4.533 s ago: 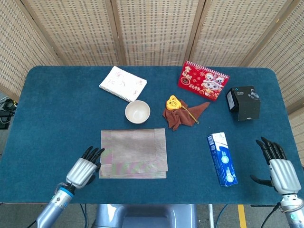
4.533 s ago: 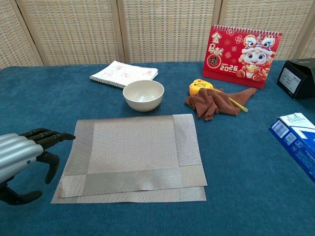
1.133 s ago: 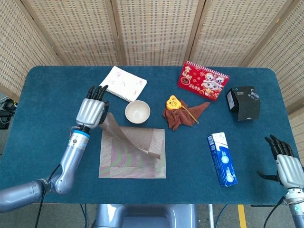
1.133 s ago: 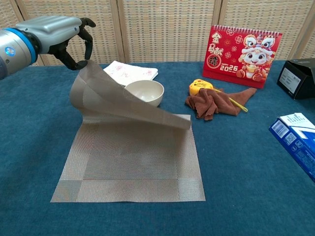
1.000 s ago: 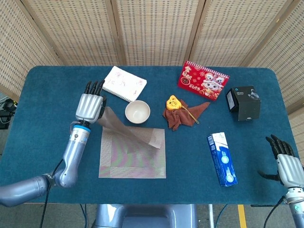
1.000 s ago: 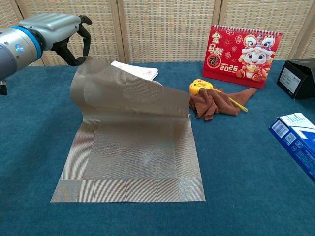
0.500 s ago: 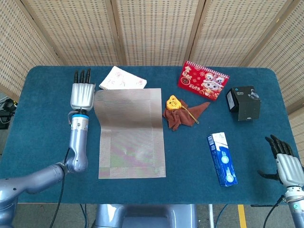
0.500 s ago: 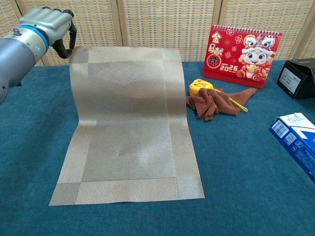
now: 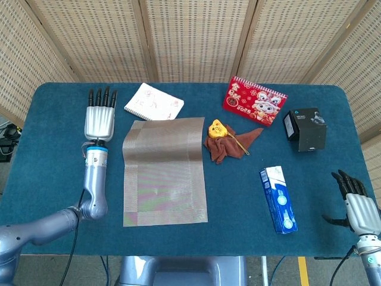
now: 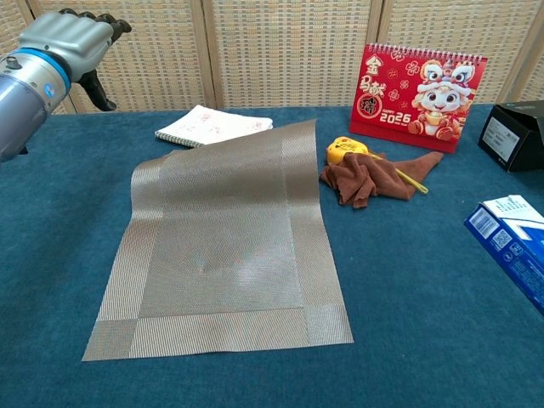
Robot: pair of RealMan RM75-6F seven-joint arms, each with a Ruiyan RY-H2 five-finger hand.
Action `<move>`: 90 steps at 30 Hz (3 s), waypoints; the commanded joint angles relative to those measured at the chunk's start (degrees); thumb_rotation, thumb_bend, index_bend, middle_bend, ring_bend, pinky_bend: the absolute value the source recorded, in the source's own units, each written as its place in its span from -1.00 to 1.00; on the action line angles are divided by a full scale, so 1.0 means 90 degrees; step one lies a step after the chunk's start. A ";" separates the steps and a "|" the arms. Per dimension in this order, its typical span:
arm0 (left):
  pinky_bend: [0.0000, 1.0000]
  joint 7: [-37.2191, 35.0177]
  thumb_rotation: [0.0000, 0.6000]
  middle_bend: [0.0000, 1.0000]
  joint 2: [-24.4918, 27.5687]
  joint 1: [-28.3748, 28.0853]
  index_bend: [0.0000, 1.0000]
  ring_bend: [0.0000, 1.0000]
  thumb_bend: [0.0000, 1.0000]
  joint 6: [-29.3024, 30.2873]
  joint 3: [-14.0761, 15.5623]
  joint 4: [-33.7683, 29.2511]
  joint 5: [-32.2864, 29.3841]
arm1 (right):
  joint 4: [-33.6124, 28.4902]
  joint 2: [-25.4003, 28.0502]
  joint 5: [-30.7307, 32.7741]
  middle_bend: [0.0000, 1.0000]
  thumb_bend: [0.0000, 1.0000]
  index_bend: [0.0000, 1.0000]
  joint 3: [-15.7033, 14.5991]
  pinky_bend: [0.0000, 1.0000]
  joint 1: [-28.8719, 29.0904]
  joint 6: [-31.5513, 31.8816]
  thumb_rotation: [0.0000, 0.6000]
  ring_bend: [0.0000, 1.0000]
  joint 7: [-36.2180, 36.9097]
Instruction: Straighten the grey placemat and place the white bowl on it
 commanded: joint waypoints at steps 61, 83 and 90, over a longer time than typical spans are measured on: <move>-1.00 -0.4117 1.00 -1.00 0.2997 0.5179 -1.00 -1.00 -0.60 0.3348 0.2694 -0.3464 0.3852 | -0.0014 -0.2876 -0.2098 -1.00 -0.88 -0.74 -0.0456 -1.00 0.1674 -0.1320 1.00 -1.00 -0.0998; -1.00 -0.4188 1.00 -1.00 0.2919 0.5277 -1.00 -1.00 -0.60 0.3009 0.2348 -0.3339 0.3763 | 0.1656 -0.4255 -0.1503 -1.00 -0.88 -0.69 -0.0109 -1.00 0.2117 -0.1370 1.00 -1.00 -0.1004; -1.00 -0.4145 1.00 -1.00 0.2901 0.5300 -1.00 -1.00 -0.60 0.2927 0.2290 -0.3340 0.3769 | 0.1903 -0.4412 -0.1323 -1.00 -0.88 -0.69 -0.0091 -1.00 0.2221 -0.1466 1.00 -1.00 -0.0978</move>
